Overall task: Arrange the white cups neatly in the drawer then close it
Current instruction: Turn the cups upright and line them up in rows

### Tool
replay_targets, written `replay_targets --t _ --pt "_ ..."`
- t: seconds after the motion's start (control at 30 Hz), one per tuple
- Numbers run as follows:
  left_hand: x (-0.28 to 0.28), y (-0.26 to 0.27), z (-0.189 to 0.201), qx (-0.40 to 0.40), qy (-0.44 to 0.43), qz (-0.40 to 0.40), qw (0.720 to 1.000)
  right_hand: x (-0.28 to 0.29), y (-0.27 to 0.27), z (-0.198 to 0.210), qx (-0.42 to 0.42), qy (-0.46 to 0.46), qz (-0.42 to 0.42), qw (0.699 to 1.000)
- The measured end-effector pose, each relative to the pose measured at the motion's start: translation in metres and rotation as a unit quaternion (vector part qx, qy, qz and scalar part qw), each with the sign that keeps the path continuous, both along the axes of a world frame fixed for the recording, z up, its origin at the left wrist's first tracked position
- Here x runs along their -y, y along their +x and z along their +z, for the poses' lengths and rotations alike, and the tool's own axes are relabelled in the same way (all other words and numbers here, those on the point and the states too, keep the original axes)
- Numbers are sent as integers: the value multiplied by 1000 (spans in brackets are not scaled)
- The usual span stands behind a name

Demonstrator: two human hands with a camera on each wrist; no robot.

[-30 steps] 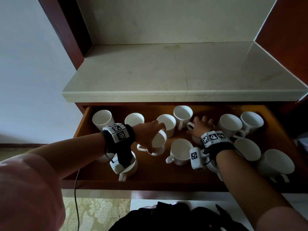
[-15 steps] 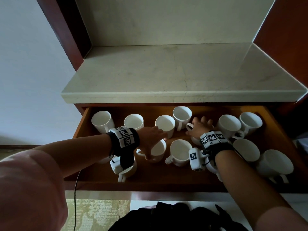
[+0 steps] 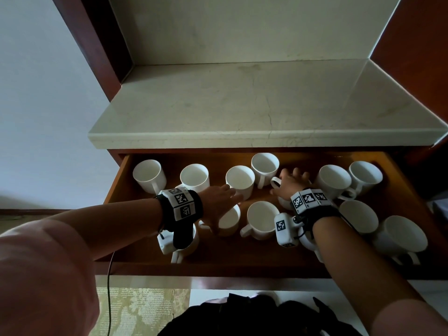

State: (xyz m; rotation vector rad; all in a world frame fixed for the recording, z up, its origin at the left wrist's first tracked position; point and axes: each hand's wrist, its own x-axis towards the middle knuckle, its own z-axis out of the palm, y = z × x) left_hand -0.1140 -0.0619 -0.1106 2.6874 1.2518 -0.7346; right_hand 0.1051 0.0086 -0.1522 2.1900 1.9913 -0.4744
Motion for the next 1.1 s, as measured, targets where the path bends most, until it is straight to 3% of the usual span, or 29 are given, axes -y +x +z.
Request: replay_targets --t 0.4,0.8,1.1 --pt "1 -4 0 0 -9 6 1000 1 0 0 3 4 3 1000" --pt "1 -8 8 49 -86 45 994 3 -1 6 4 -8 0 1000" --pt "-8 -24 33 178 -159 139 961 1 0 9 3 -29 8 1000"
